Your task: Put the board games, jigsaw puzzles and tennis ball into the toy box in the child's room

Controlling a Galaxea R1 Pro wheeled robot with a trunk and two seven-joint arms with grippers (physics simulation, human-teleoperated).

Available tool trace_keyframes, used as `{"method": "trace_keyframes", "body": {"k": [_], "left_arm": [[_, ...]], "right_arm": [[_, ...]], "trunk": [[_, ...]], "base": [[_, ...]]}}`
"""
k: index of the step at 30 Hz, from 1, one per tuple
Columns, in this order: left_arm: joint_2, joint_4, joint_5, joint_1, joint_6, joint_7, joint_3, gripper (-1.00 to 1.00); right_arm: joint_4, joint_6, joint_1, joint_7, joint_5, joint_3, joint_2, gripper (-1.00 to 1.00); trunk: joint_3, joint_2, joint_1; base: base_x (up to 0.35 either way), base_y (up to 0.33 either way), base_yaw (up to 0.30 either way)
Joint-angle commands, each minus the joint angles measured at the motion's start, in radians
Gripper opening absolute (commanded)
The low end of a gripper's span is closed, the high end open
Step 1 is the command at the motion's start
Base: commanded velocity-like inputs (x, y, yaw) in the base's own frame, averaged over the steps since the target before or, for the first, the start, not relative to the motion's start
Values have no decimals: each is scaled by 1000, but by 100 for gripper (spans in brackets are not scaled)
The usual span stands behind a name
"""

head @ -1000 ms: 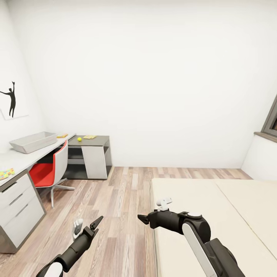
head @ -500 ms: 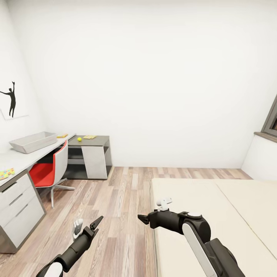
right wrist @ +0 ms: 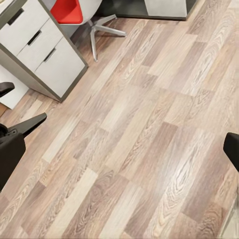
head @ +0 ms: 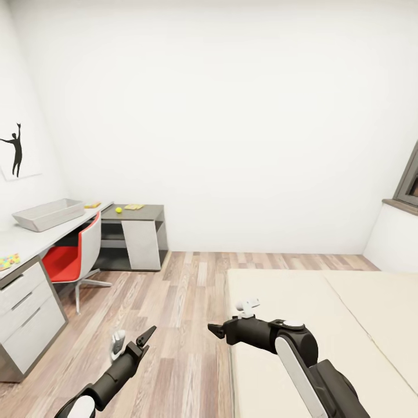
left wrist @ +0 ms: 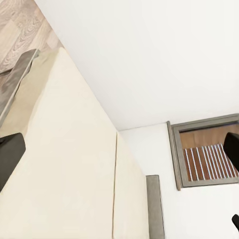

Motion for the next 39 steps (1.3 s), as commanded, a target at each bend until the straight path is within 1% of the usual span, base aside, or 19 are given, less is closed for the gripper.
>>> {"method": "trace_keyframes", "body": {"k": [1,11,16,28,39], "left_arm": [[0,0,8,0,9,-1,1,100],[0,0,8,0,9,-1,4,100],[-1,0,8,0,7,-2,4,100],[0,0,8,1,-29,-2,2,100],[0,0,8,1,-37,-1,0,100]], "right_arm": [[0,3,0,7,7,0,-1,100],[0,3,0,7,7,0,-1,100],[0,3,0,7,7,0,-1,100],[-1,3,0,7,7,0,-1,100],[0,3,0,7,7,-1,-1,100]], "trunk": [[0,-1,0],[0,-1,0],[0,-1,0],[0,-1,0],[0,-1,0]], "base": [[0,-188,0],[0,-218,0],[0,-123,0],[0,-40,0],[0,-7,0]]}}
